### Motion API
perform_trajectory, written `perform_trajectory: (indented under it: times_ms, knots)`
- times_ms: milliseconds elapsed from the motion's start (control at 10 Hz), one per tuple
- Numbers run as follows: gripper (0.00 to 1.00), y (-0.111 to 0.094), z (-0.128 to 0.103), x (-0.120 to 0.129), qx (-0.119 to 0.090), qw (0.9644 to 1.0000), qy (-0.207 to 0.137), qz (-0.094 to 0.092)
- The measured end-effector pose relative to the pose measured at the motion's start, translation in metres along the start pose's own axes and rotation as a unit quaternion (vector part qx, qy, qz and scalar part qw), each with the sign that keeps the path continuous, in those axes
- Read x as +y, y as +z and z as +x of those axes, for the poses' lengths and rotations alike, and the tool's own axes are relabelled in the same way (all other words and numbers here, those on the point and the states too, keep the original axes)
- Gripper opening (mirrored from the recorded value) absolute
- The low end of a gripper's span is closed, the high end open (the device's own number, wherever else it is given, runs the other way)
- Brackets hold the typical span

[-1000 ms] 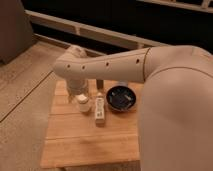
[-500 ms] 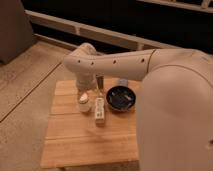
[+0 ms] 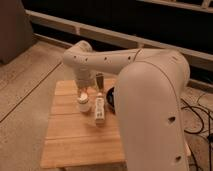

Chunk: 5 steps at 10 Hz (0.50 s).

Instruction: Place the ceramic cup over the eraser

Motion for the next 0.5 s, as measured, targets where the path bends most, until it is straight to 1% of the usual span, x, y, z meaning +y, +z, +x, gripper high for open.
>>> perform_trajectory:
  times_ms: [100, 300, 400, 500]
  knots:
    - [0.65, 0.0, 0.0, 0.0, -0.001, 1.0, 0.0, 0.0]
    - [0.65, -0.002, -0.007, 0.003, -0.008, 0.9999, -0.008, 0.005]
    - [0.65, -0.002, -0.012, 0.008, -0.013, 0.9997, -0.018, 0.006]
    - [0.65, 0.0, -0.017, 0.015, -0.015, 0.9995, -0.028, 0.002]
